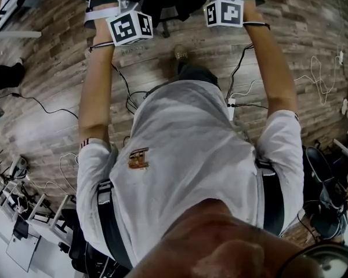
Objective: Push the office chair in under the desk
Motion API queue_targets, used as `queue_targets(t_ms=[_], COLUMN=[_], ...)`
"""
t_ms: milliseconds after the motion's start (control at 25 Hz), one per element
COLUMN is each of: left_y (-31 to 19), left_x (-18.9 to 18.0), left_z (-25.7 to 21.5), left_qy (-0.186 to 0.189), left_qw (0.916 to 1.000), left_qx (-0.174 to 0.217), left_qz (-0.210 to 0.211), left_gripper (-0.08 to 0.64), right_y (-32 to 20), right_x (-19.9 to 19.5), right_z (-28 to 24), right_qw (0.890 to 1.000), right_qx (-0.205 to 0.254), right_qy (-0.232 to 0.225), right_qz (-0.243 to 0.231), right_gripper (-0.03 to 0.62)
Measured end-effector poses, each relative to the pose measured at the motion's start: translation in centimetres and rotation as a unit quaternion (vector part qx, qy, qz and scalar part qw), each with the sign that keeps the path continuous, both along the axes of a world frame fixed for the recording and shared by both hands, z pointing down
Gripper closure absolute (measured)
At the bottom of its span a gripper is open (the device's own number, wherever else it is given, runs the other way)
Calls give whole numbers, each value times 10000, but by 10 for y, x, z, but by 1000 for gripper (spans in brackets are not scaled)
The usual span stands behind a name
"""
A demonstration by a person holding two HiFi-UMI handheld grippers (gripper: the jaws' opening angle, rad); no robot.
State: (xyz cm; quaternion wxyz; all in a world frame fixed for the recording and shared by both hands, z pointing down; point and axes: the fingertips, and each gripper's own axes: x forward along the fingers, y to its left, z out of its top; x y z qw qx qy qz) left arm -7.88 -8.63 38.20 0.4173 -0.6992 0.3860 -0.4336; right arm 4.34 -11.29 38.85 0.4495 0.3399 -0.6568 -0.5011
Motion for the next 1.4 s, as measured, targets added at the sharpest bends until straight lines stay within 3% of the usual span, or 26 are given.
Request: queue_targets(t_ms=[1160, 1400], left_y=[-220, -264], left_x=[-32, -37], left_z=[-2, 0], left_qy=[83, 79], left_qw=[9947, 9945], left_qx=[35, -49], left_qz=[-1025, -1046], left_gripper=[232, 229], right_y=[-213, -257], right_x=[-34, -40], right_z=[-6, -3], right_qw=[9976, 9978], right_qx=[58, 28], right_qy=[-196, -214], right_qz=[-665, -628], right_gripper=[333, 334])
